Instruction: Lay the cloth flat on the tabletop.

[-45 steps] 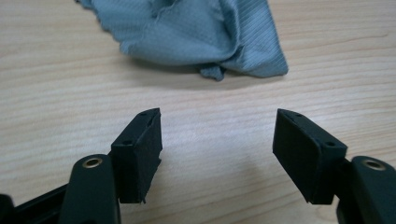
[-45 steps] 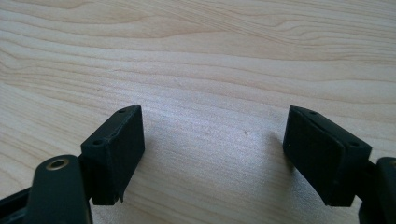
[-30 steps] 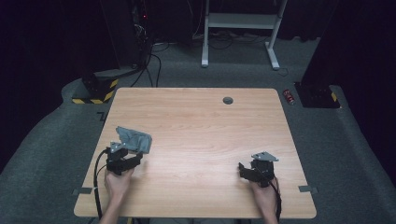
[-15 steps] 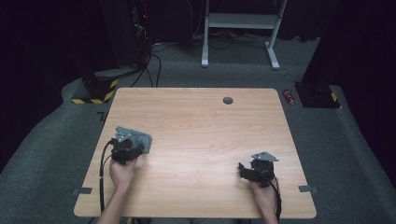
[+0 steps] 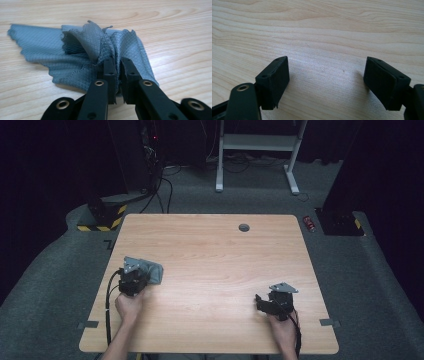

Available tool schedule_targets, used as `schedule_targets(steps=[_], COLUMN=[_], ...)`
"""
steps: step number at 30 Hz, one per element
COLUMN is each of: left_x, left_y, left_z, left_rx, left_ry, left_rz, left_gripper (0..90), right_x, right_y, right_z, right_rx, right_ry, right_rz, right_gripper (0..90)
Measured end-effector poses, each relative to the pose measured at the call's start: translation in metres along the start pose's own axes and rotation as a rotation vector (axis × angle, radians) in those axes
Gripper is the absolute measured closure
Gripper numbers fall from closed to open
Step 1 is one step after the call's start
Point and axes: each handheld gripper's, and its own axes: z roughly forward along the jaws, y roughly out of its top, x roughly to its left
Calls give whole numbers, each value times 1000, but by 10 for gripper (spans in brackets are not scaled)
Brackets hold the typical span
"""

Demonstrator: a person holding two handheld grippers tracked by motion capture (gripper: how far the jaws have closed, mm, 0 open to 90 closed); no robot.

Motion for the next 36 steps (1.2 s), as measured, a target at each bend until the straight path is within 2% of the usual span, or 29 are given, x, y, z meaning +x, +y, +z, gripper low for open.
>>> schedule_targets(steps=[4,5,6,7,8,9,10,11,13,15,16,18,20,23,27,29,30,32,36], left_x=[-5,-5,-10,-10,-15,-15,-19,-19,-28,-33,-38,-41,-53,-62,-76,-80,-87,-95,-107], left_y=[1,1,4,4,9,9,14,14,20,23,26,28,34,39,45,46,47,47,47], left_z=[-1,-1,0,0,-1,-1,-2,-2,-2,-2,-2,-2,-1,0,3,4,5,7,12], left_rx=[-23,-23,-23,-23,-32,-32,-49,-49,-53,-52,-54,-54,-56,-65,-65,-72,-73,-70,-59], left_ry=[-45,-45,-59,-59,-82,-82,-114,-114,-149,-164,-194,-202,-235,-270,-301,-312,-340,-362,-389], left_rz=[24,24,44,44,52,52,43,43,56,66,68,76,100,96,122,125,120,124,140], left_gripper=[840,840,839,839,839,839,839,838,839,839,839,839,839,838,838,837,837,836,836], right_x=[0,0,0,0,0,0,0,0,0,0,0,0,0,0,0,0,0,0,0], right_y=[0,0,0,0,0,0,0,0,0,0,0,0,0,0,0,0,0,0,0], right_z=[0,0,0,0,0,0,0,0,0,0,0,0,0,0,0,0,0,0,0], right_rx=[-1,-1,0,0,0,0,0,0,0,0,0,-1,-1,-1,-2,-2,-2,-2,-2], right_ry=[0,0,0,0,0,0,0,0,0,0,0,-1,-1,-1,0,-1,0,0,1], right_rz=[-2,-2,0,0,0,0,0,0,0,-1,0,0,0,-3,-3,-3,-4,-4,-4], right_gripper=[204,204,205,205,205,205,204,204,205,204,205,205,205,205,205,206,205,205,205])
